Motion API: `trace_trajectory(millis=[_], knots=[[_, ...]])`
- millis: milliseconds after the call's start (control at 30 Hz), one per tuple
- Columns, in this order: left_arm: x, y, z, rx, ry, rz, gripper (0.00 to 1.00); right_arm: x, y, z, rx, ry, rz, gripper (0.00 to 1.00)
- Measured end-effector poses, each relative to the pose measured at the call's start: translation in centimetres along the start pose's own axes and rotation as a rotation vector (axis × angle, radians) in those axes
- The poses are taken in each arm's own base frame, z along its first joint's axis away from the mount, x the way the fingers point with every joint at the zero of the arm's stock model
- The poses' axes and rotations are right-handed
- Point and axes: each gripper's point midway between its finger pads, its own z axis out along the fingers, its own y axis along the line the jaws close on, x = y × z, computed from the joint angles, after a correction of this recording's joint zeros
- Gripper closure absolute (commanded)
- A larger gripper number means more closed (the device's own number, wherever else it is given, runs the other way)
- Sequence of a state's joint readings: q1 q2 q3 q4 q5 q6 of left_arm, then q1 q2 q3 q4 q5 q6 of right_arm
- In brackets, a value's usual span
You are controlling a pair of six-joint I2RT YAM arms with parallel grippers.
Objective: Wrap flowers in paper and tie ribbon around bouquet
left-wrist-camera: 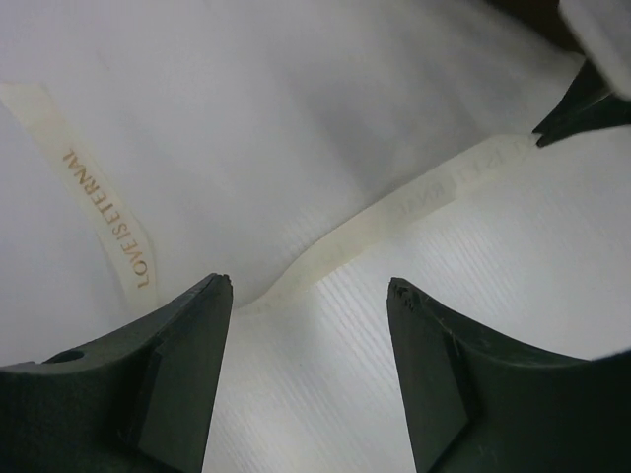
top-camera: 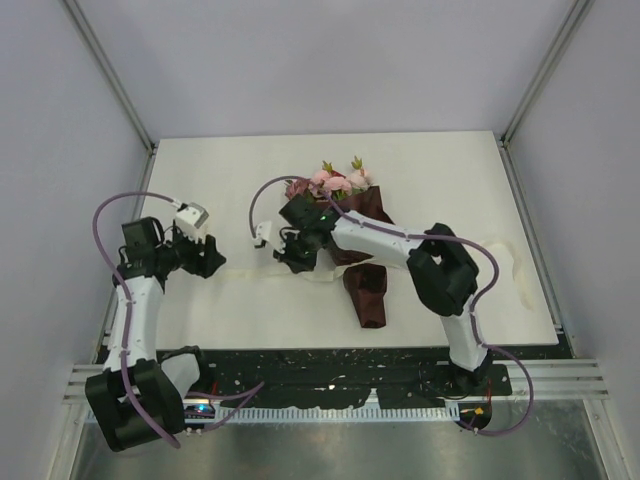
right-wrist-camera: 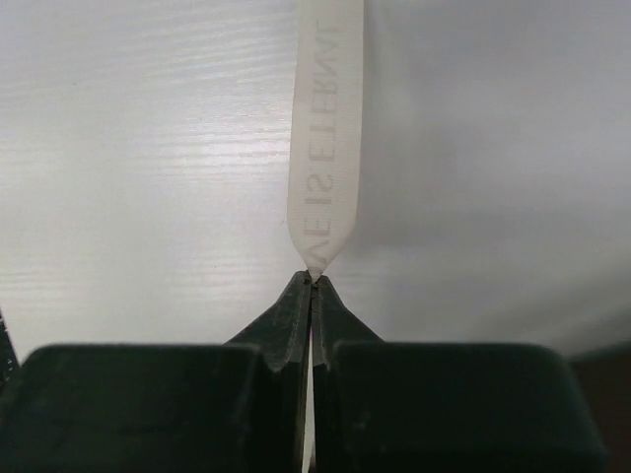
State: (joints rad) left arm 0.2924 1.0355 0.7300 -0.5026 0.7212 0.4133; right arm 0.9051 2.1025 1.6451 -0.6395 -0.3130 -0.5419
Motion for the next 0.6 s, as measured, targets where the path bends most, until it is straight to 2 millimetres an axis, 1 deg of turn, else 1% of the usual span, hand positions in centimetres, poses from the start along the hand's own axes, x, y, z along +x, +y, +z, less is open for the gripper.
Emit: trace_trajectory(millis=[100,167,200,267,333,367,433,500,600], knots=[[0.2,-1.5,0.4,0.07,-0.028,0.134,0.33,-1.2,-0.4,-3.2,0.011,-0.106,0.017,0.95],[0.1,-3.1,0.8,0.124,-0.055,0.248,0.33,-2.3,-0.5,-5.8,0.024,-0.205,0.017,0.94],[0.0,-3.9,1.0,0.148,-0.069,0.291,0.34,-2.3,-0.8,-6.4,0.029,-0.222,0.023,0.94],[-0.4,-6.2,1.8,0.209,-0.111,0.414,0.35,-2.6,-0.9,-7.7,0.027,-0.281,0.031,0.94],[-0.5,-8.4,2.6,0.271,-0.143,0.506,0.36,-2.6,-0.7,-8.4,0.017,-0.321,0.036,0.94],[-0.6,-9.7,3.1,0.31,-0.161,0.56,0.37,-2.4,-0.6,-8.5,0.007,-0.339,0.038,0.94],[-0.9,-11.6,3.9,0.363,-0.183,0.623,0.37,-2.1,-0.1,-8.5,-0.014,-0.36,0.045,0.94],[-1.4,-13.0,4.8,0.399,-0.205,0.673,0.37,-1.6,0.4,-8.4,-0.035,-0.372,0.052,0.94],[-1.6,-14.4,6.0,0.435,-0.217,0.715,0.39,-1.1,1.0,-8.8,-0.055,-0.391,0.059,0.94]])
